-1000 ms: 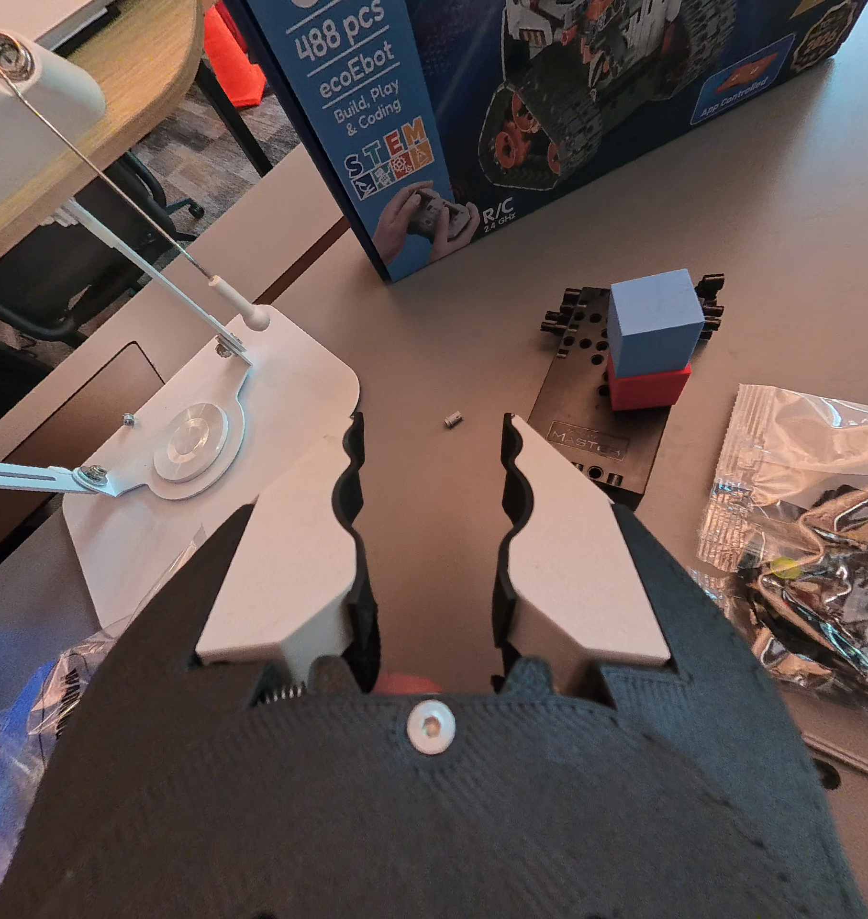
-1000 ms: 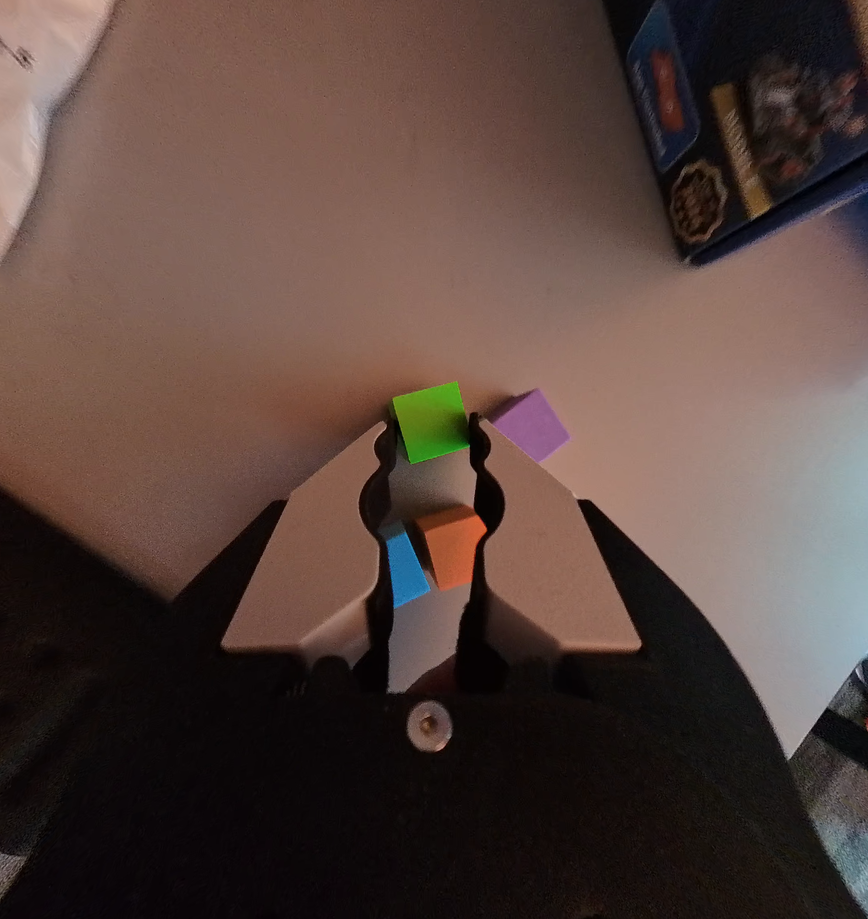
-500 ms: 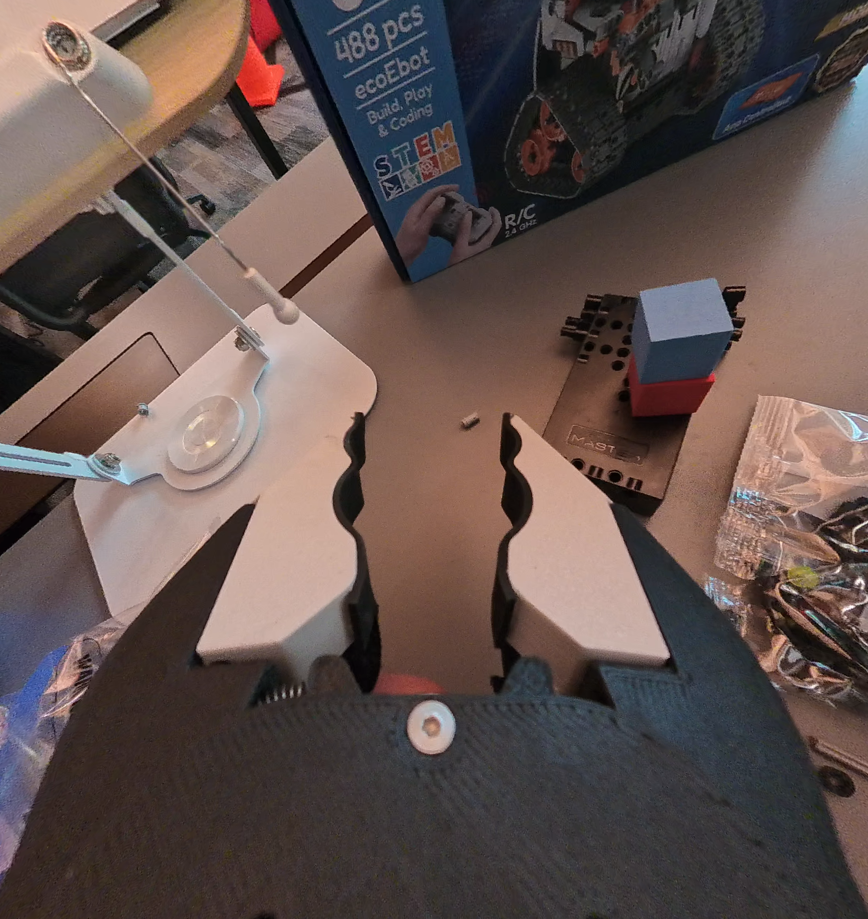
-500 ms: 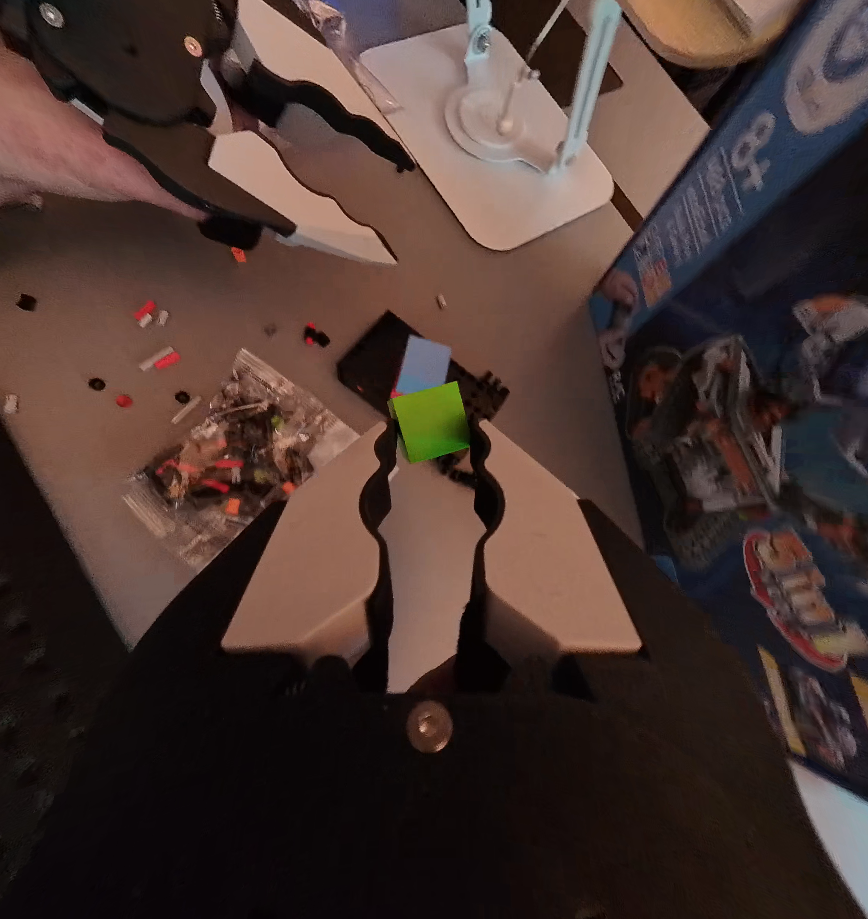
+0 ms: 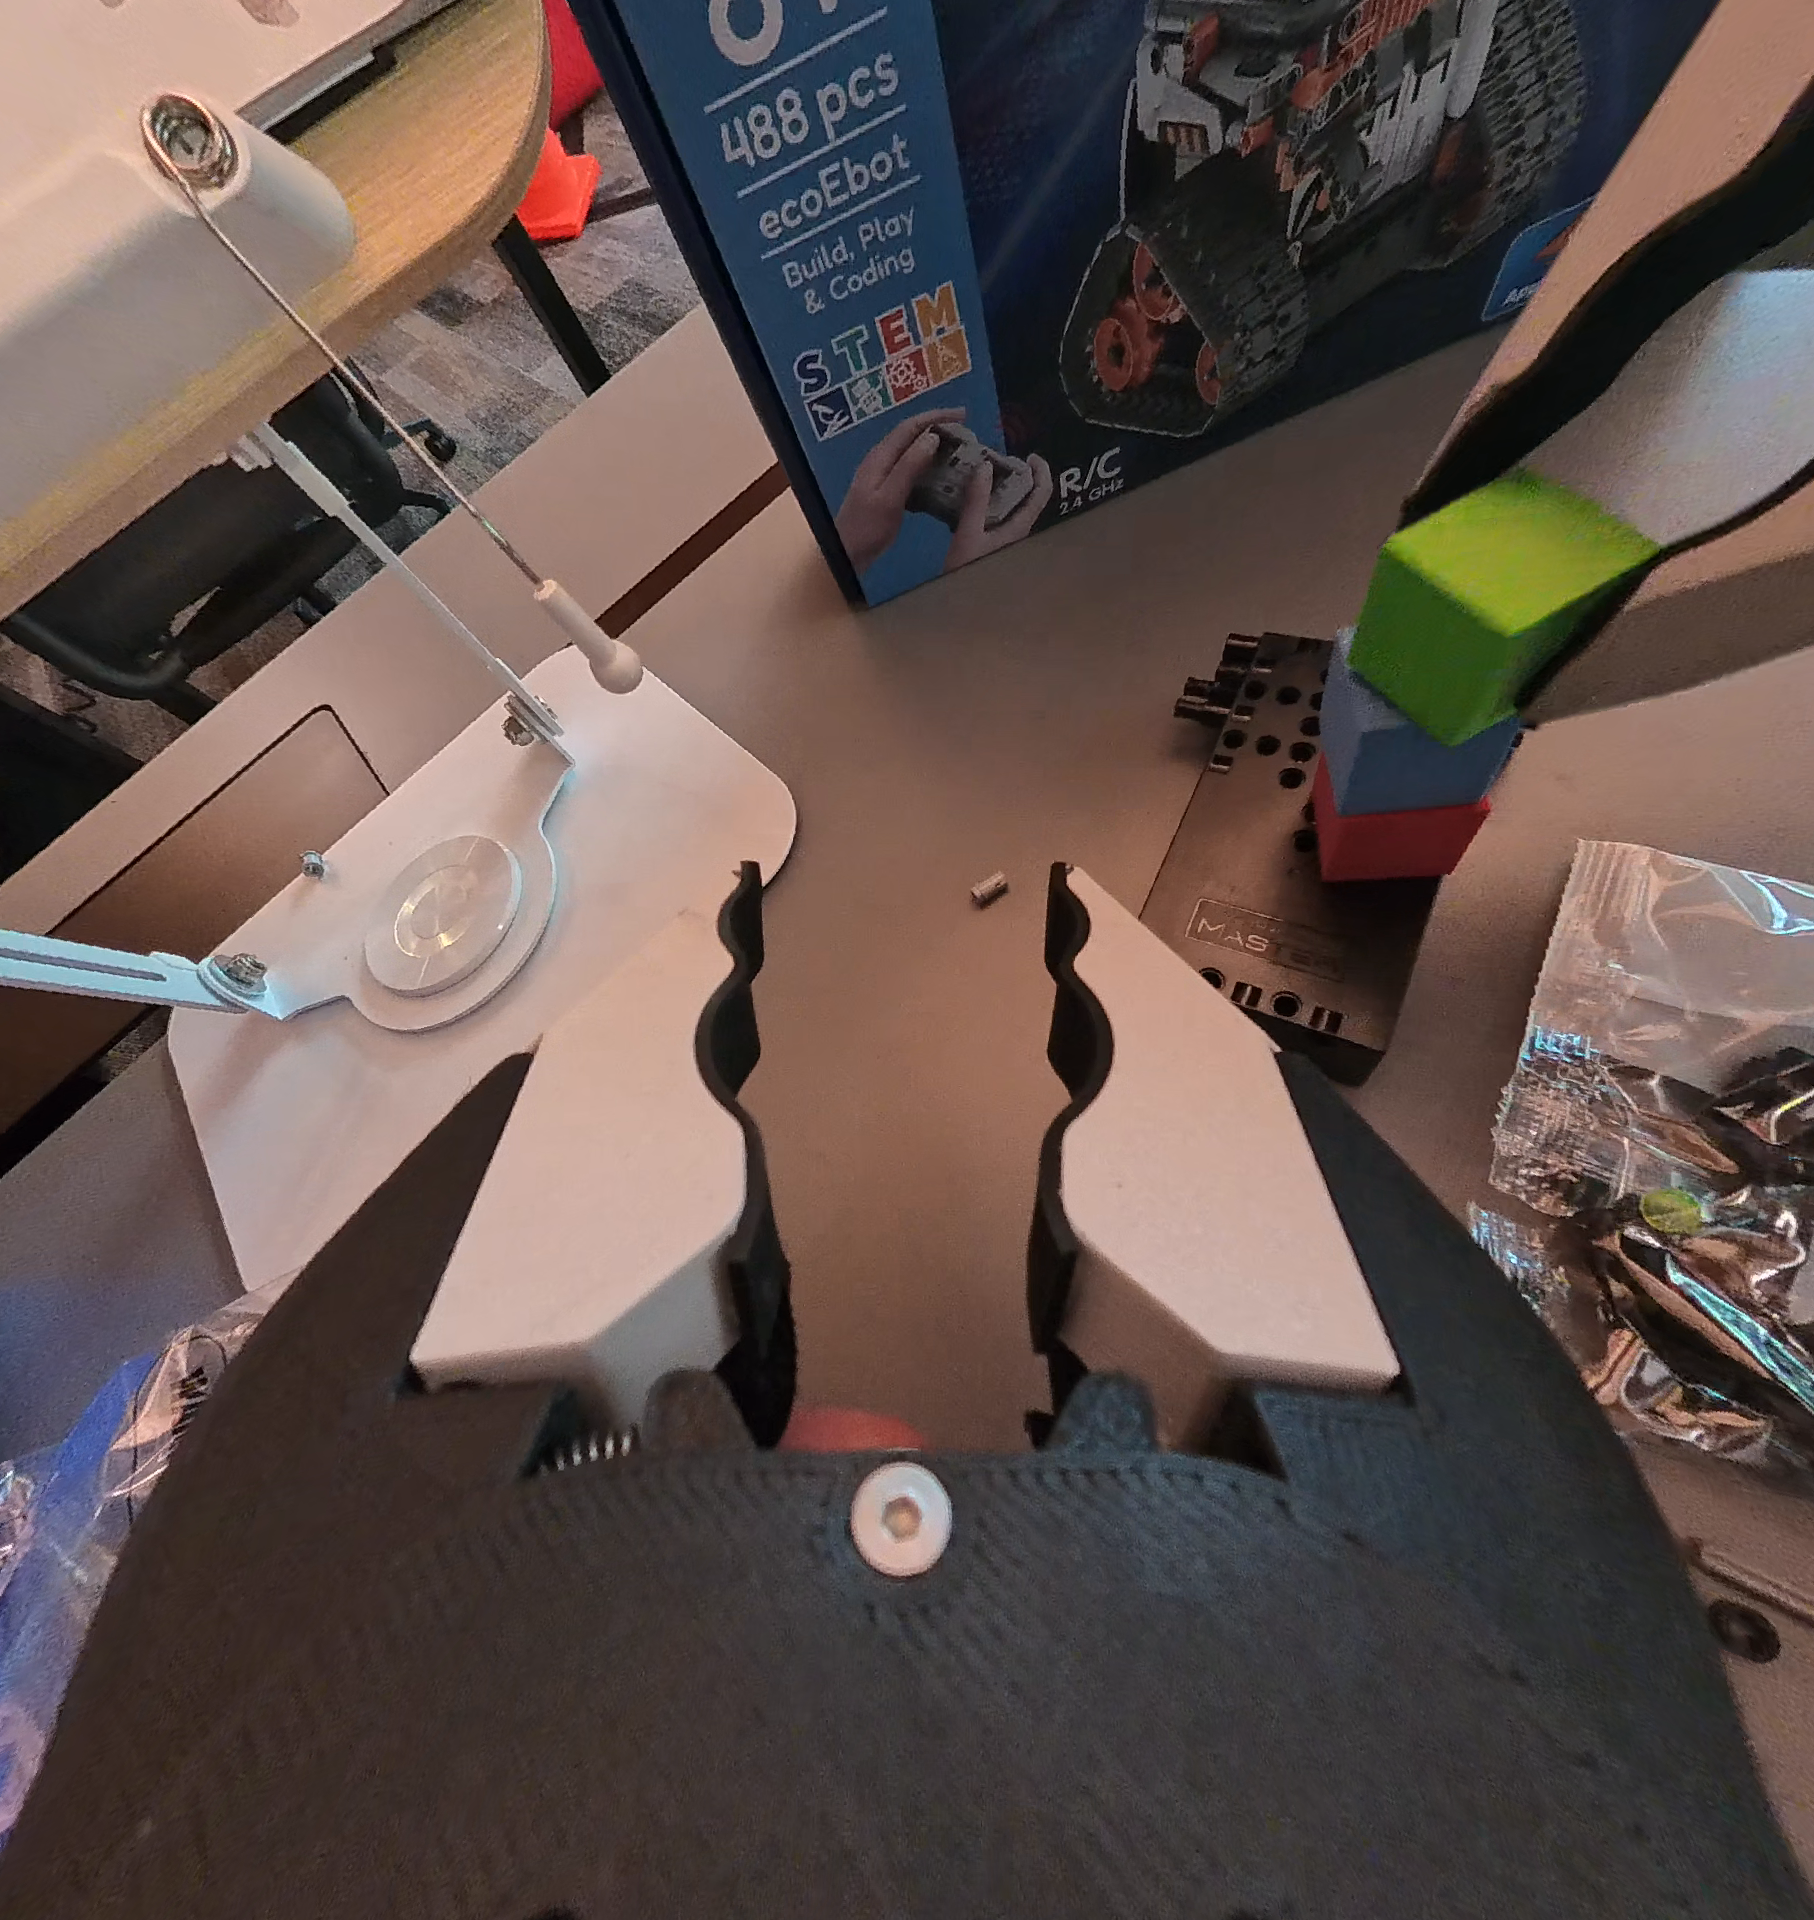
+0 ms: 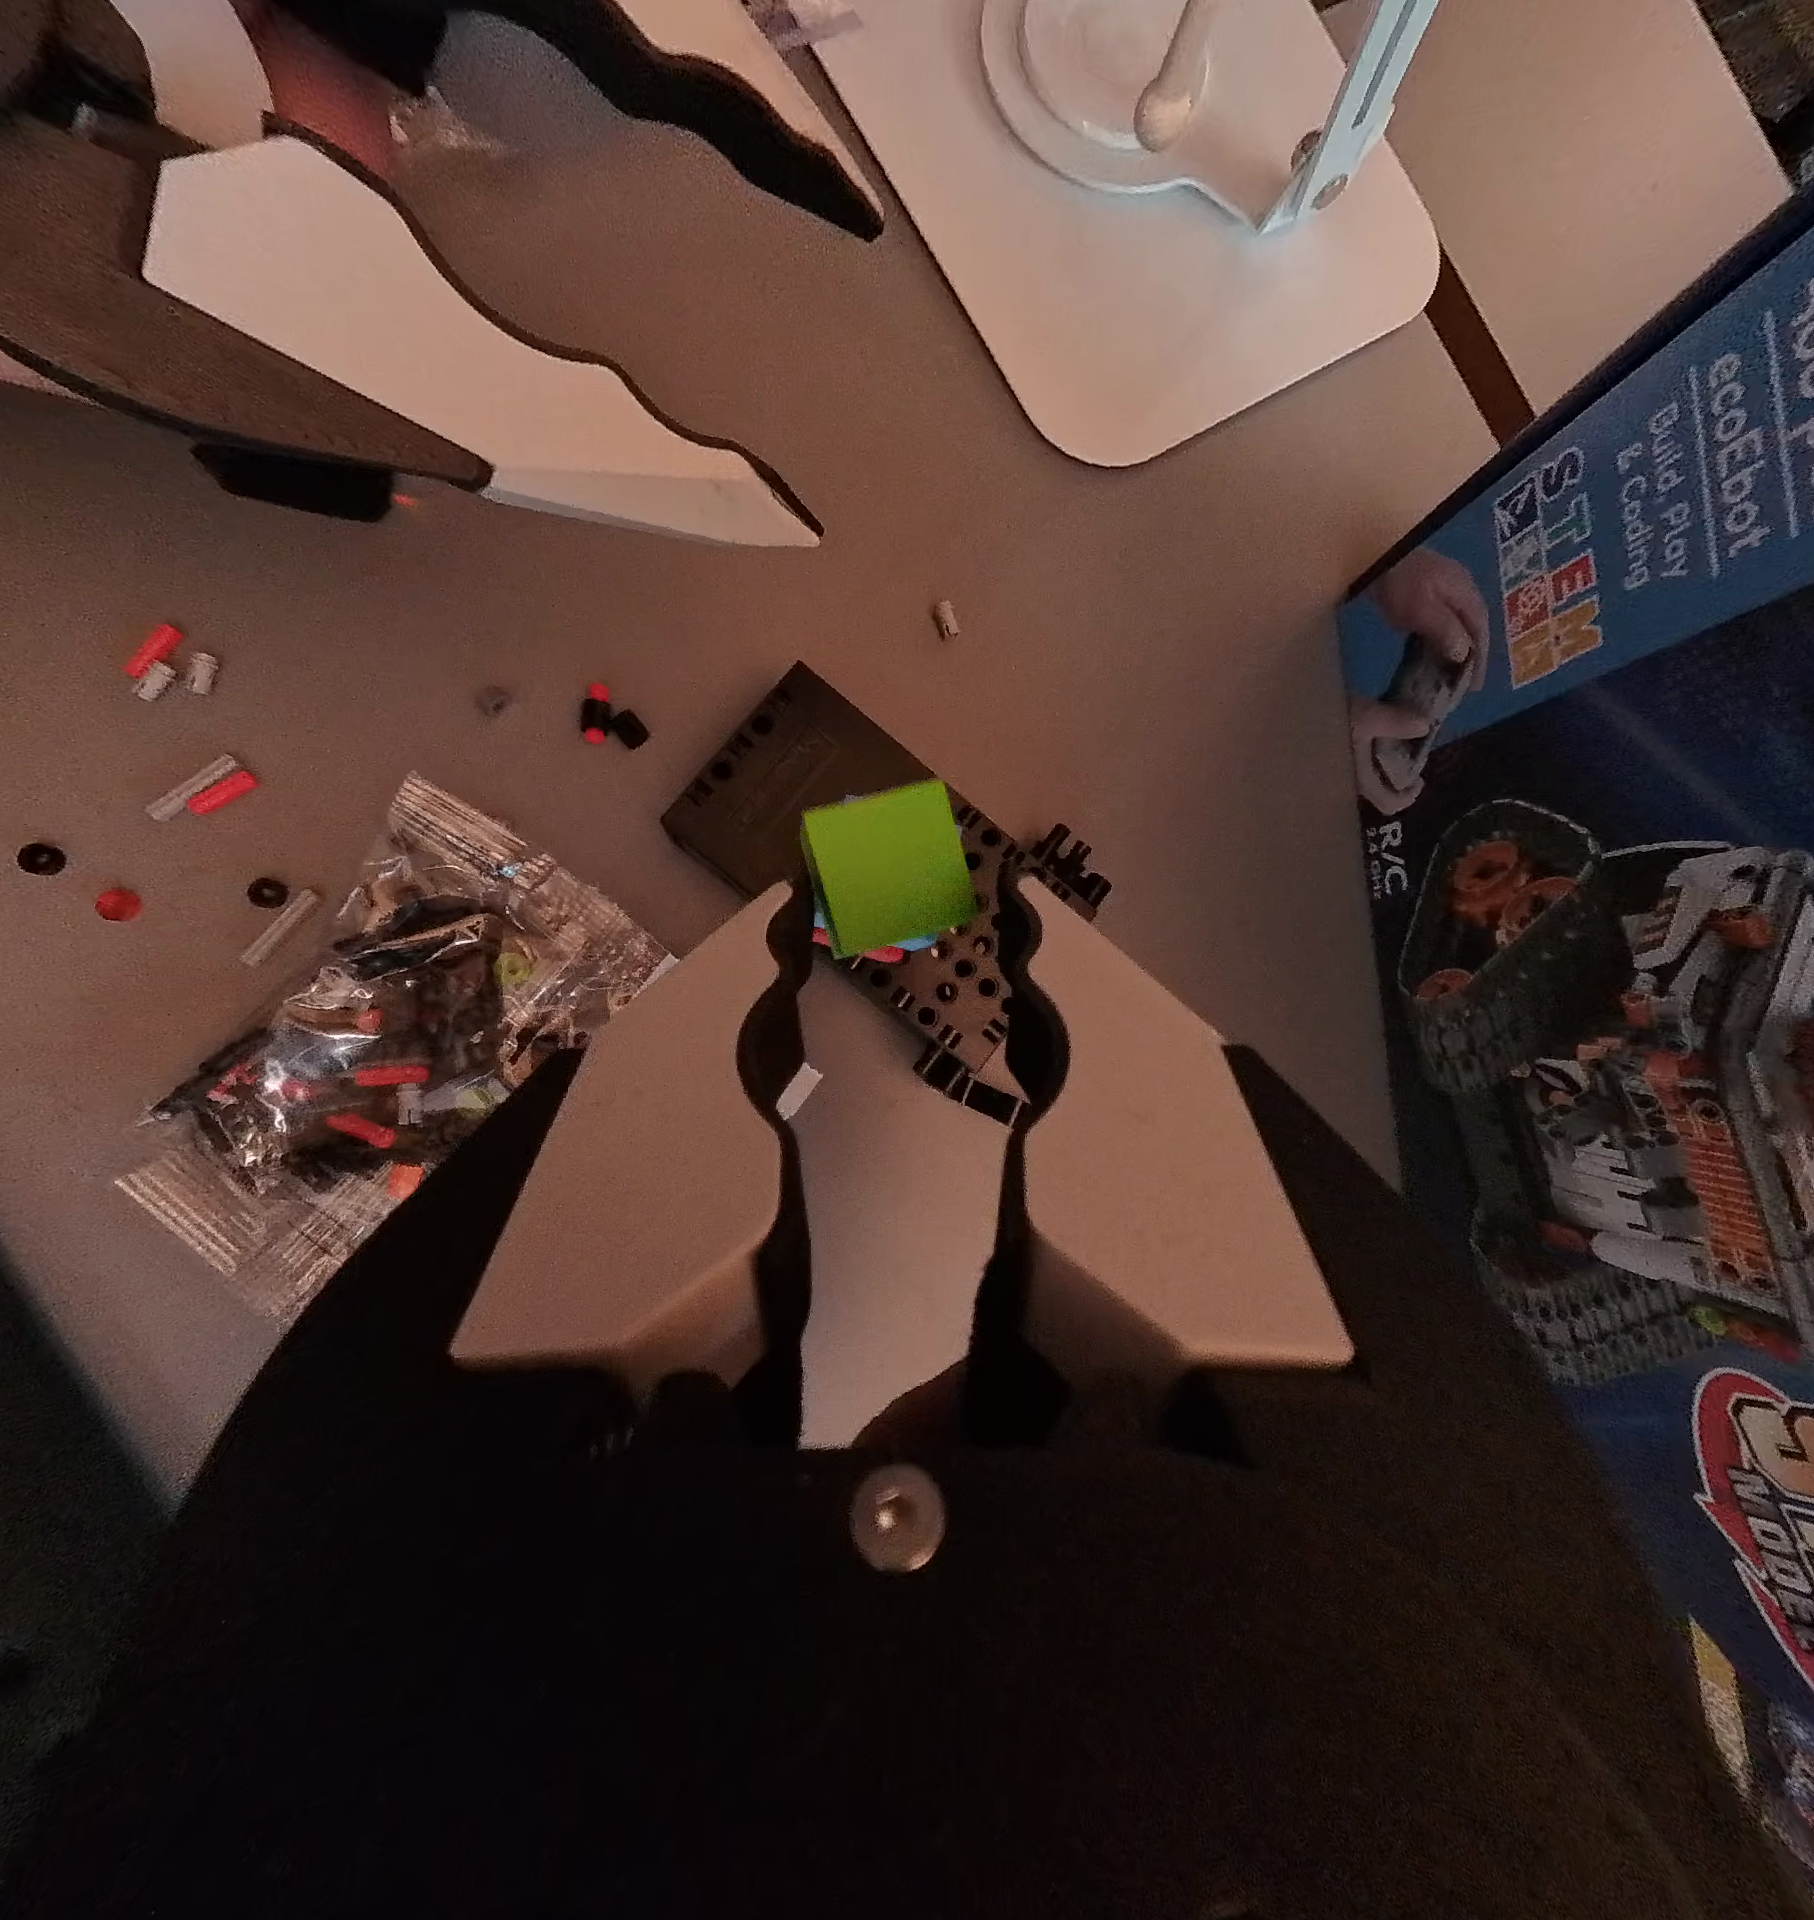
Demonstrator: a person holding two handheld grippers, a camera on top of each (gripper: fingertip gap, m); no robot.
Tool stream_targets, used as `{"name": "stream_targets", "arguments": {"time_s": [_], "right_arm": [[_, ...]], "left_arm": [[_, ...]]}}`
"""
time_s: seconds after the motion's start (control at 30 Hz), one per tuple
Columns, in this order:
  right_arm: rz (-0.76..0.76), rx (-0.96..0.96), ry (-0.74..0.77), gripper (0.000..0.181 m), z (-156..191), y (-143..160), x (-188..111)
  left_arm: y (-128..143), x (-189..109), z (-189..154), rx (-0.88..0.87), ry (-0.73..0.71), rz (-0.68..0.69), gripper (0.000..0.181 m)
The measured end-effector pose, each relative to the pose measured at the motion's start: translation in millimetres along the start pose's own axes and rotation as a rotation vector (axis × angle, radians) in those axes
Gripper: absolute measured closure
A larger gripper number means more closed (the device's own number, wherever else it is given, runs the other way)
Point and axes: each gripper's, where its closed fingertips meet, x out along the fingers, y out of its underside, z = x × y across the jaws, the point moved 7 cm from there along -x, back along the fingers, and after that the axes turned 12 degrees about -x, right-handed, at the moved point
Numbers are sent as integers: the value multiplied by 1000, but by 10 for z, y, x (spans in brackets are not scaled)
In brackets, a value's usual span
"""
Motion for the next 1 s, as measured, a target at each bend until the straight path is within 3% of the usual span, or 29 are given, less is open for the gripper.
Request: {"name": "stream_targets", "arguments": {"time_s": [0.53,0.73,0.9,1.0], "right_arm": [[-37,-1,52,154,-26,-58,-34],[2,-2,58,141,-19,-15,9],[-18,1,123,135,4,82,-284],[8,49,190,135,-48,405,-600]], "left_arm": [[9,11,-6,6,-2,6,128],[4,4,-8,8,-1,4,128],[1,-12,12,2,-4,-1,128],[-6,-16,15,-3,-2,-4,128]]}}
